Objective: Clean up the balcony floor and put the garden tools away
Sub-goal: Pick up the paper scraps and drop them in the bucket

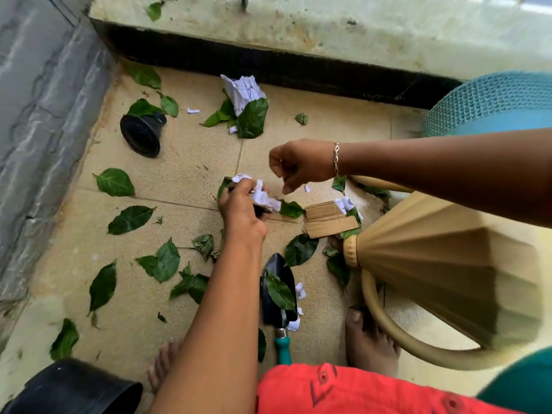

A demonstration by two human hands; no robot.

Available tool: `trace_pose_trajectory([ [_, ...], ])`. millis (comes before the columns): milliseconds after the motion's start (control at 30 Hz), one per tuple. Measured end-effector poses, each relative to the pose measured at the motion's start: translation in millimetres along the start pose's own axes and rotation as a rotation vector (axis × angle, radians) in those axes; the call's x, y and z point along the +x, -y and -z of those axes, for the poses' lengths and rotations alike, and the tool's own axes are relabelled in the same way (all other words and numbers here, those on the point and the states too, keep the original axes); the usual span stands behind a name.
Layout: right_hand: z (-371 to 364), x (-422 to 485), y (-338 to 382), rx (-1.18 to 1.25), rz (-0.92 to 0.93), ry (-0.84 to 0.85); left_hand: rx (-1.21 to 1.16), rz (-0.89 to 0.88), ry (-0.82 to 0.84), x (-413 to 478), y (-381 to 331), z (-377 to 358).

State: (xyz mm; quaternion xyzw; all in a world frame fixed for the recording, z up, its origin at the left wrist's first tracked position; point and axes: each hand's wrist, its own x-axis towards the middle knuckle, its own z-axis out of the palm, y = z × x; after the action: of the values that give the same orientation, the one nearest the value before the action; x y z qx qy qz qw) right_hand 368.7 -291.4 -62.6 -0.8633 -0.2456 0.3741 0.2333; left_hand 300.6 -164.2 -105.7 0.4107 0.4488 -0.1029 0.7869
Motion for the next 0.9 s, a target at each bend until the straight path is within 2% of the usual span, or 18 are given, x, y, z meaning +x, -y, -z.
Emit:
trace_pose_trajectory([
  [133, -10, -16, -22, -0.579, -0.192, 0.279, 0.055, 0.014, -0.025, 7, 7, 15],
  [233, -35, -23, -37, -0.75, -0.312, 0.405, 0.151, 0.028, -0.001, 2, 16, 16],
  [500, -38, -13, -41, -0.598, -0.307, 0.313, 0.21, 0.11, 0.036, -6, 35, 14],
  [700, -3, 4, -20, -0.153, -0.214, -0.006, 0.154, 0.066, 0.11, -6, 31, 16],
  [900, -3, 10, -8, 0.353, -0.136, -0.035, 0.123, -0.016, 0.085, -5, 18, 17],
])
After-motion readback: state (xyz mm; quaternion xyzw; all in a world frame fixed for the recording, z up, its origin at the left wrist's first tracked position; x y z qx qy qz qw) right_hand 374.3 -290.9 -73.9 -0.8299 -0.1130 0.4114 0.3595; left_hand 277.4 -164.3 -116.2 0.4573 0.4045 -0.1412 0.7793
